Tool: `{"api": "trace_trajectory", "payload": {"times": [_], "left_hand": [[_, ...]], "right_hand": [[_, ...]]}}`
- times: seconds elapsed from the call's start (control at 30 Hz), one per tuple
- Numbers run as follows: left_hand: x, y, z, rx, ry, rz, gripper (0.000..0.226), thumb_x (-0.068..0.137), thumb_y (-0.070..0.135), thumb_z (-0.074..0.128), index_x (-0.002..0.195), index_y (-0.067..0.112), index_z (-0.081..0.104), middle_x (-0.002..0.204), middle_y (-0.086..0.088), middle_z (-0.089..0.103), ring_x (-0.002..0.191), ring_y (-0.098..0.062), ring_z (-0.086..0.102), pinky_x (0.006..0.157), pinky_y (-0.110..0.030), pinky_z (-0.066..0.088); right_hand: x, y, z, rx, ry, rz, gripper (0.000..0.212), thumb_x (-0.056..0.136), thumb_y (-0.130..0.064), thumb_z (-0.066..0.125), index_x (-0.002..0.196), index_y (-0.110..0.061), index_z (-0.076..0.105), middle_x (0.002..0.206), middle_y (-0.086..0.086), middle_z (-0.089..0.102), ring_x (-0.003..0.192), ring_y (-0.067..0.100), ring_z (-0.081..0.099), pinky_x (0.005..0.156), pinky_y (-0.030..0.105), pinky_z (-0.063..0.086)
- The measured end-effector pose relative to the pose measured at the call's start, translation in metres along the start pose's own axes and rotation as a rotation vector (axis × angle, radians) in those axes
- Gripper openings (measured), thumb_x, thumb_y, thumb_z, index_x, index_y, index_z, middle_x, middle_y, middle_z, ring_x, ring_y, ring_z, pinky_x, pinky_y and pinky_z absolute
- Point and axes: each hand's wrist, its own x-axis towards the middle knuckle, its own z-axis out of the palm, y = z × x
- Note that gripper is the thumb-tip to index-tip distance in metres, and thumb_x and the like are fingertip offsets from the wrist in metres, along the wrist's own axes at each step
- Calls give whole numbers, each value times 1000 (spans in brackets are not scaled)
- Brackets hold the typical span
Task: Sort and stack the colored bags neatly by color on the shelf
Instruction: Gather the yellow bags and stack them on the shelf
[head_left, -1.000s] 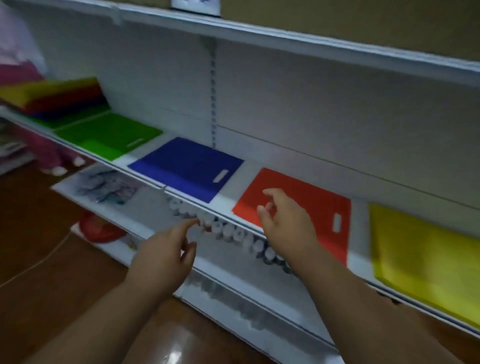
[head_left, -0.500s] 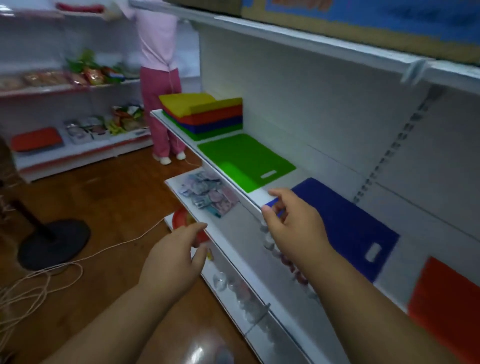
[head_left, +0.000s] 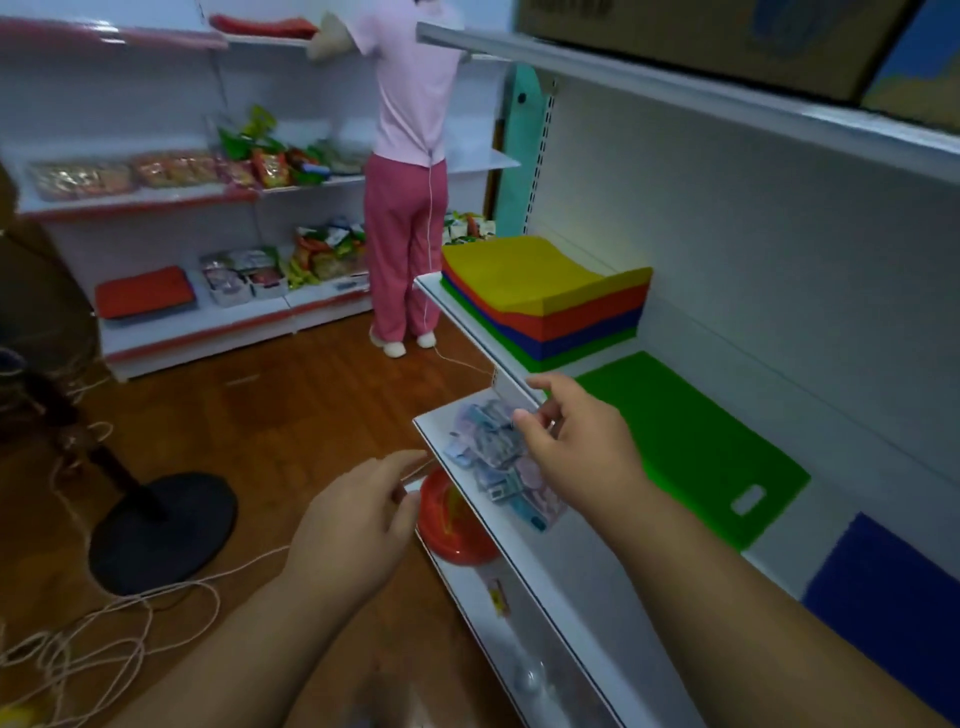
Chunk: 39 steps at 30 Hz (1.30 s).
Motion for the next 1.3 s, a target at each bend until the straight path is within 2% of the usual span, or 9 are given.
{"api": "trace_trajectory", "payload": {"times": [0.2, 0.37, 0.57, 0.73, 0.87, 1.0, 1.07, 1.2, 1.3], "left_hand": [[105, -45, -7, -27, -39, 94, 38, 95, 40, 53, 133, 39, 51, 91, 21, 52, 70, -1, 52, 61, -17, 48], [179, -52, 15, -50, -160, 242, 31, 96, 41, 53, 126, 39, 57, 94, 18, 53, 74, -3, 52, 59, -13, 36], [258, -57, 37, -121, -248, 276, 31, 96, 38, 55, 127, 42, 55, 93, 22, 53, 81, 1, 54, 65, -15, 47], [307, -59, 34, -518, -493, 66, 31, 98, 34, 56, 125, 46, 48, 89, 2, 66, 76, -16, 66, 68, -36, 57], [340, -63, 39, -930, -652, -118, 42, 98, 25, 57, 134, 38, 41, 101, -8, 69, 70, -24, 68, 66, -31, 55], [384, -83, 51, -1092, -609, -271, 39, 97, 28, 58, 135, 31, 46, 88, -19, 65, 71, -25, 63, 60, -34, 50], [397, -94, 54, -1073, -579, -257, 36, 97, 29, 60, 133, 28, 54, 84, -16, 66, 67, -21, 61, 60, -35, 47], [393, -109, 42, -956, -528, -102, 17, 96, 20, 62, 111, 26, 68, 108, -10, 67, 71, -21, 66, 62, -32, 51], [369, -112, 33, -885, -587, 101, 18, 96, 17, 62, 108, 28, 68, 114, 2, 63, 91, -23, 66, 68, -35, 55]], "right_hand": [[75, -21, 10, -119, 63, 114, 41, 92, -43, 60, 131, -33, 53, 81, -11, 59, 69, 3, 53, 63, 29, 45], [121, -1, 8, -106, 78, 275, 48, 93, -42, 61, 138, -32, 48, 80, -7, 60, 76, 10, 58, 72, 37, 53], [198, 20, 20, -25, -128, 476, 75, 91, -45, 64, 149, -50, 18, 98, 2, 67, 64, 14, 67, 52, 26, 53], [220, 28, 27, -8, -208, 575, 55, 92, -47, 61, 142, -35, 42, 77, 1, 70, 53, 14, 67, 53, 28, 55], [224, 13, 24, -50, -20, 655, 27, 92, -51, 59, 95, -25, 64, 66, -4, 70, 51, 7, 65, 59, 30, 53], [202, -7, 42, -47, 214, 760, 14, 90, -32, 65, 81, -22, 62, 64, 0, 69, 52, 10, 64, 51, 27, 48], [181, -18, 51, -61, 307, 769, 7, 89, -23, 66, 84, -27, 64, 71, -6, 68, 52, 13, 64, 53, 29, 52], [135, -48, 67, -82, 471, 816, 29, 92, -21, 66, 116, -37, 66, 102, -9, 67, 69, 6, 68, 66, 19, 52], [93, -73, 81, -124, 588, 874, 33, 94, -23, 64, 125, -35, 64, 122, -10, 64, 100, 14, 66, 90, 37, 55]]}}
